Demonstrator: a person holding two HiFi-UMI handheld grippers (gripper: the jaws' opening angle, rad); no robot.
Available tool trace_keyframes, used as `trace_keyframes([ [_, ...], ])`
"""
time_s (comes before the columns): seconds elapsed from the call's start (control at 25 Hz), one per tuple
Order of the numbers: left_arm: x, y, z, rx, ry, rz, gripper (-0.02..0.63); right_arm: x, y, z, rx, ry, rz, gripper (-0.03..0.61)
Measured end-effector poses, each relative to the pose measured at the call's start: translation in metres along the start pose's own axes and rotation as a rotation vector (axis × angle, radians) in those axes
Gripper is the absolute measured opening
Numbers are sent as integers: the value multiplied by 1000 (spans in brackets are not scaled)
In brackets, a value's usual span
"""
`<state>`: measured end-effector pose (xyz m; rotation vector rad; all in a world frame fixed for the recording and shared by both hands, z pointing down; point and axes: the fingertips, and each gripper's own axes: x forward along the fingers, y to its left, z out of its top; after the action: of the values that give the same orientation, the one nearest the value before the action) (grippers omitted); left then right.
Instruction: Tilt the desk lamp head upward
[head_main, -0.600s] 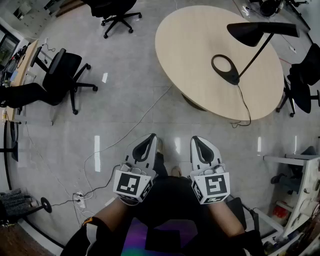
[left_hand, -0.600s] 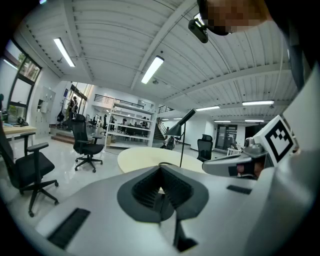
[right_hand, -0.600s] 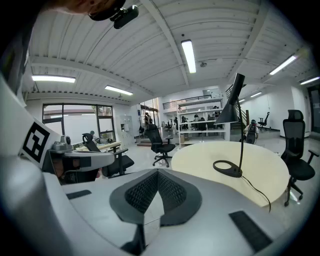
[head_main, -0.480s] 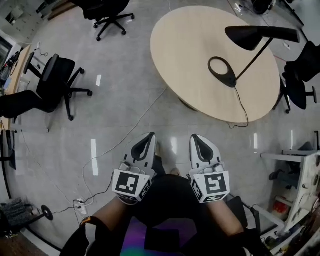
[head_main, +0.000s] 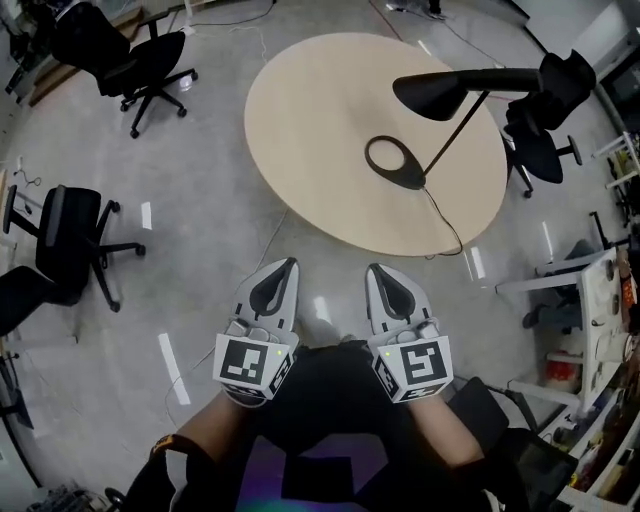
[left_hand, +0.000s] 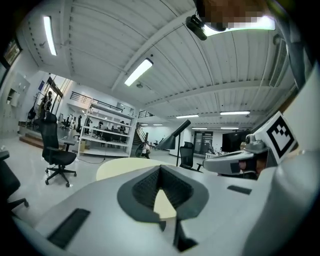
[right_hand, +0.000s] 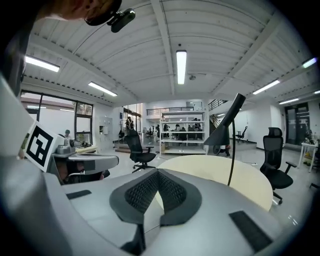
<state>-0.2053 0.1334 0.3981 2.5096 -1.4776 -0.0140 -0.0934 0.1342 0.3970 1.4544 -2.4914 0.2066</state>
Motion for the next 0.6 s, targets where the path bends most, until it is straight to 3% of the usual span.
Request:
trace_keyframes([
  [0.24,33,-6,12,6,-1,-81,48,10,-32,14,21,-30,-85,9],
  [0.6,110,-15,17,16,11,-109,48,40,-98,20,13,-48,-106,9],
])
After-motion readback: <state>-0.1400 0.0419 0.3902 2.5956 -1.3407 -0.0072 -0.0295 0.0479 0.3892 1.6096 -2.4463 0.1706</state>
